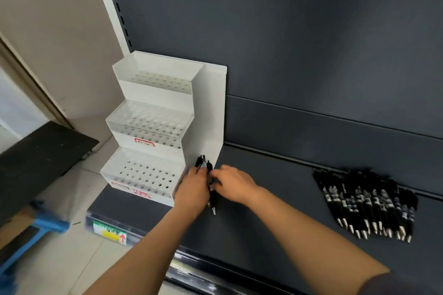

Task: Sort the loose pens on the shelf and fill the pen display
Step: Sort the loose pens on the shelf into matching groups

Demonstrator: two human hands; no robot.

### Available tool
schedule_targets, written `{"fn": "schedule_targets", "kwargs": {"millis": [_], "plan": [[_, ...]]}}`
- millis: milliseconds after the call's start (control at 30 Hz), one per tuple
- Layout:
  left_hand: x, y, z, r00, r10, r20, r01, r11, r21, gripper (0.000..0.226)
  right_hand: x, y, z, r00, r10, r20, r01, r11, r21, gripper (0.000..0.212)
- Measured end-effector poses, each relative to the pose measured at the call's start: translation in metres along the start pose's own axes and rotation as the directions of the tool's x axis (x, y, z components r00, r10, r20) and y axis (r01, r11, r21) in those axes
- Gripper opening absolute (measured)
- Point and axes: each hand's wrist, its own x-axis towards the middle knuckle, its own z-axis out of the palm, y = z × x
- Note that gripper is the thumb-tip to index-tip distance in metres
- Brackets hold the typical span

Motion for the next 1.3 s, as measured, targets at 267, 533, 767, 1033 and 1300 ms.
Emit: {"fn": "schedule_targets", "kwargs": {"millis": [267,533,767,1033,1300], "plan": [[0.013,-0.006,0.001,0.987,0.075,0.144,-0.090,0.991,0.103,0.030,0.004,0.002,0.007,0.989,0.134,0.062,-0.130,0.989,-0.074,0.020],[0.020,0.002,0.002,0.967,0.115,0.227,-0.161,0.967,0.198,0.029,0.002,0.013,0.006,0.969,0.249,0.002,-0.248,0.968,-0.038,0.021],[0.020,0.022,0.010,0.959,0.222,0.176,-0.248,0.959,0.138,0.027,-0.013,0.032,0.001,0.951,0.307,-0.047,-0.304,0.951,0.053,0.025],[0.016,0.107,0.034,0.883,0.430,0.186,-0.428,0.902,-0.054,0.023,-0.075,0.093,-0.020,0.860,0.453,-0.235,-0.419,0.889,0.183,0.026],[-0.012,0.206,0.060,0.840,0.529,0.121,-0.501,0.842,-0.201,0.014,-0.165,0.179,-0.035,0.730,0.565,-0.384,-0.486,0.824,0.289,0.053]]}}
